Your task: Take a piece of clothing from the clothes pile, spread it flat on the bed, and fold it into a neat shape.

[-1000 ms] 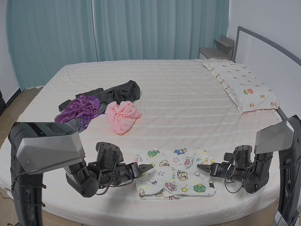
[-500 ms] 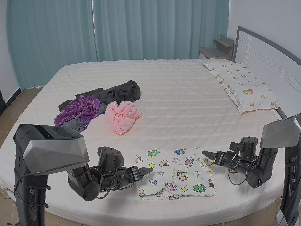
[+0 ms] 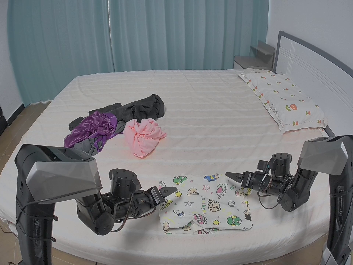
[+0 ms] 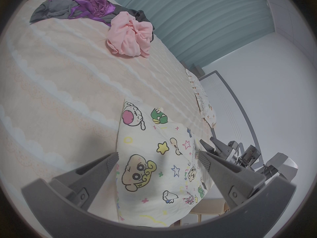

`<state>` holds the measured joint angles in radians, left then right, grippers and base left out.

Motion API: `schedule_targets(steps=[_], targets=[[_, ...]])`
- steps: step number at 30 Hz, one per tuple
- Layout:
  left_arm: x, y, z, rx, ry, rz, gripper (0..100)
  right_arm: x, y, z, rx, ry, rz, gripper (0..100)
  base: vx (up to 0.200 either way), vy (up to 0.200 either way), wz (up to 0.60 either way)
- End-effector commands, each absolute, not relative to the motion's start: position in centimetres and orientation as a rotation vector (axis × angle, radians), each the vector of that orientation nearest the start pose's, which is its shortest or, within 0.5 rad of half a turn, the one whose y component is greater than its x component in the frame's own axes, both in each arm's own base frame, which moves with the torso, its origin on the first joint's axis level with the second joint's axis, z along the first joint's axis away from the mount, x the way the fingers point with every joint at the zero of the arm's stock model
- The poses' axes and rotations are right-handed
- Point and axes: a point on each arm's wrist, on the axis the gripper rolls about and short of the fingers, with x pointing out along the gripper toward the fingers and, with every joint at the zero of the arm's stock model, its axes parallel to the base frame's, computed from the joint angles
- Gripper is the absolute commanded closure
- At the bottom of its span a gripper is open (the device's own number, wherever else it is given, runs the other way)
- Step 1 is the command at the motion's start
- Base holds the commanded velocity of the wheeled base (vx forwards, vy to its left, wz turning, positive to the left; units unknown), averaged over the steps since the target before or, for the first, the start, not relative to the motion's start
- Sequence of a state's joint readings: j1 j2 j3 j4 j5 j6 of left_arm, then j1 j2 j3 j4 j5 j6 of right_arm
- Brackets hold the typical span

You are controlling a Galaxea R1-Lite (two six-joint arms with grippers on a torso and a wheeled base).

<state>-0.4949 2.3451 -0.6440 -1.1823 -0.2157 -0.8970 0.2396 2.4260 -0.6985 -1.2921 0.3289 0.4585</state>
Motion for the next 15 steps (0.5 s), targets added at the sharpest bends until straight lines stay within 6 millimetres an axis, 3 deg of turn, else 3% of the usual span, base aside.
schedule_targets(steps=[1,15], targets=[[30.64,-17.05,-1.86,-0.766,0.793,-0.409,0,35.35,9.55,-4.37,0.458,0.592,0.446,0,0.000,0.000,0.00],[30.67,-17.06,-1.84,-0.765,0.790,-0.409,0,35.36,9.50,-5.21,0.459,0.611,0.440,0,0.000,0.000,0.00]])
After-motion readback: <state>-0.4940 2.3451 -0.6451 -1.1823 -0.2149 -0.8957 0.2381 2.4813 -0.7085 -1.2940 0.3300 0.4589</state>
